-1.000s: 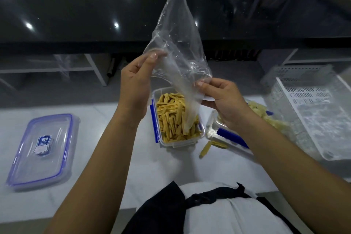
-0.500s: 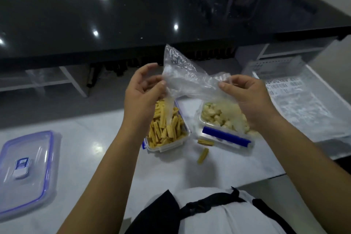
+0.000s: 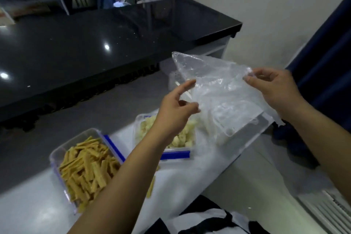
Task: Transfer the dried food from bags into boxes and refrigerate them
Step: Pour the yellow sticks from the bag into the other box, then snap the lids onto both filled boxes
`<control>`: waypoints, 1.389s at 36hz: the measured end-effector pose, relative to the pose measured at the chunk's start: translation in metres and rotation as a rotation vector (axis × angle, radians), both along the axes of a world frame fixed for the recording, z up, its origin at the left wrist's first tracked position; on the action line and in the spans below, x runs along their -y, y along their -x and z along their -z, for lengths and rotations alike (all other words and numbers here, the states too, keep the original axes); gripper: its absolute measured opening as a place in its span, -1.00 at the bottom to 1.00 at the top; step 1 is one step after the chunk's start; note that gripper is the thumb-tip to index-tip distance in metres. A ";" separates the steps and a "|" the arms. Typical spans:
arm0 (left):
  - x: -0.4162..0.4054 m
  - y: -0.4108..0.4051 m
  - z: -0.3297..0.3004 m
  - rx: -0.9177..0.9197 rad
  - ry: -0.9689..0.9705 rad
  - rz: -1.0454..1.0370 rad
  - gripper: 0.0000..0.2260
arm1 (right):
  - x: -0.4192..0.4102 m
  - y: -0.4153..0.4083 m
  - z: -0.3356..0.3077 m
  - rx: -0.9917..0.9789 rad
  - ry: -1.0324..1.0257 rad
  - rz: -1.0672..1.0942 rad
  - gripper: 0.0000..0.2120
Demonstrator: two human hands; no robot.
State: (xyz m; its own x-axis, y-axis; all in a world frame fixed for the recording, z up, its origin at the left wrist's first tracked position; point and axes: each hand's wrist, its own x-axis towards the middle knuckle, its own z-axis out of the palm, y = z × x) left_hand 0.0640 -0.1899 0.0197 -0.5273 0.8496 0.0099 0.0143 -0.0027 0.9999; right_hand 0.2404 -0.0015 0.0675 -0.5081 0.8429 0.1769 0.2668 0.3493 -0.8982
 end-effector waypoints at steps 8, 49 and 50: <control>-0.072 -0.043 0.029 0.013 0.244 0.097 -0.57 | -0.092 -0.024 0.028 0.423 0.092 0.003 -0.90; -0.081 -0.089 0.043 -0.530 0.541 -0.268 -0.57 | -0.115 0.028 0.060 0.573 -0.202 -0.696 -0.47; -0.058 -0.090 0.043 -0.467 0.529 -0.345 -0.61 | -0.099 0.029 0.051 0.507 -0.213 -0.736 -0.48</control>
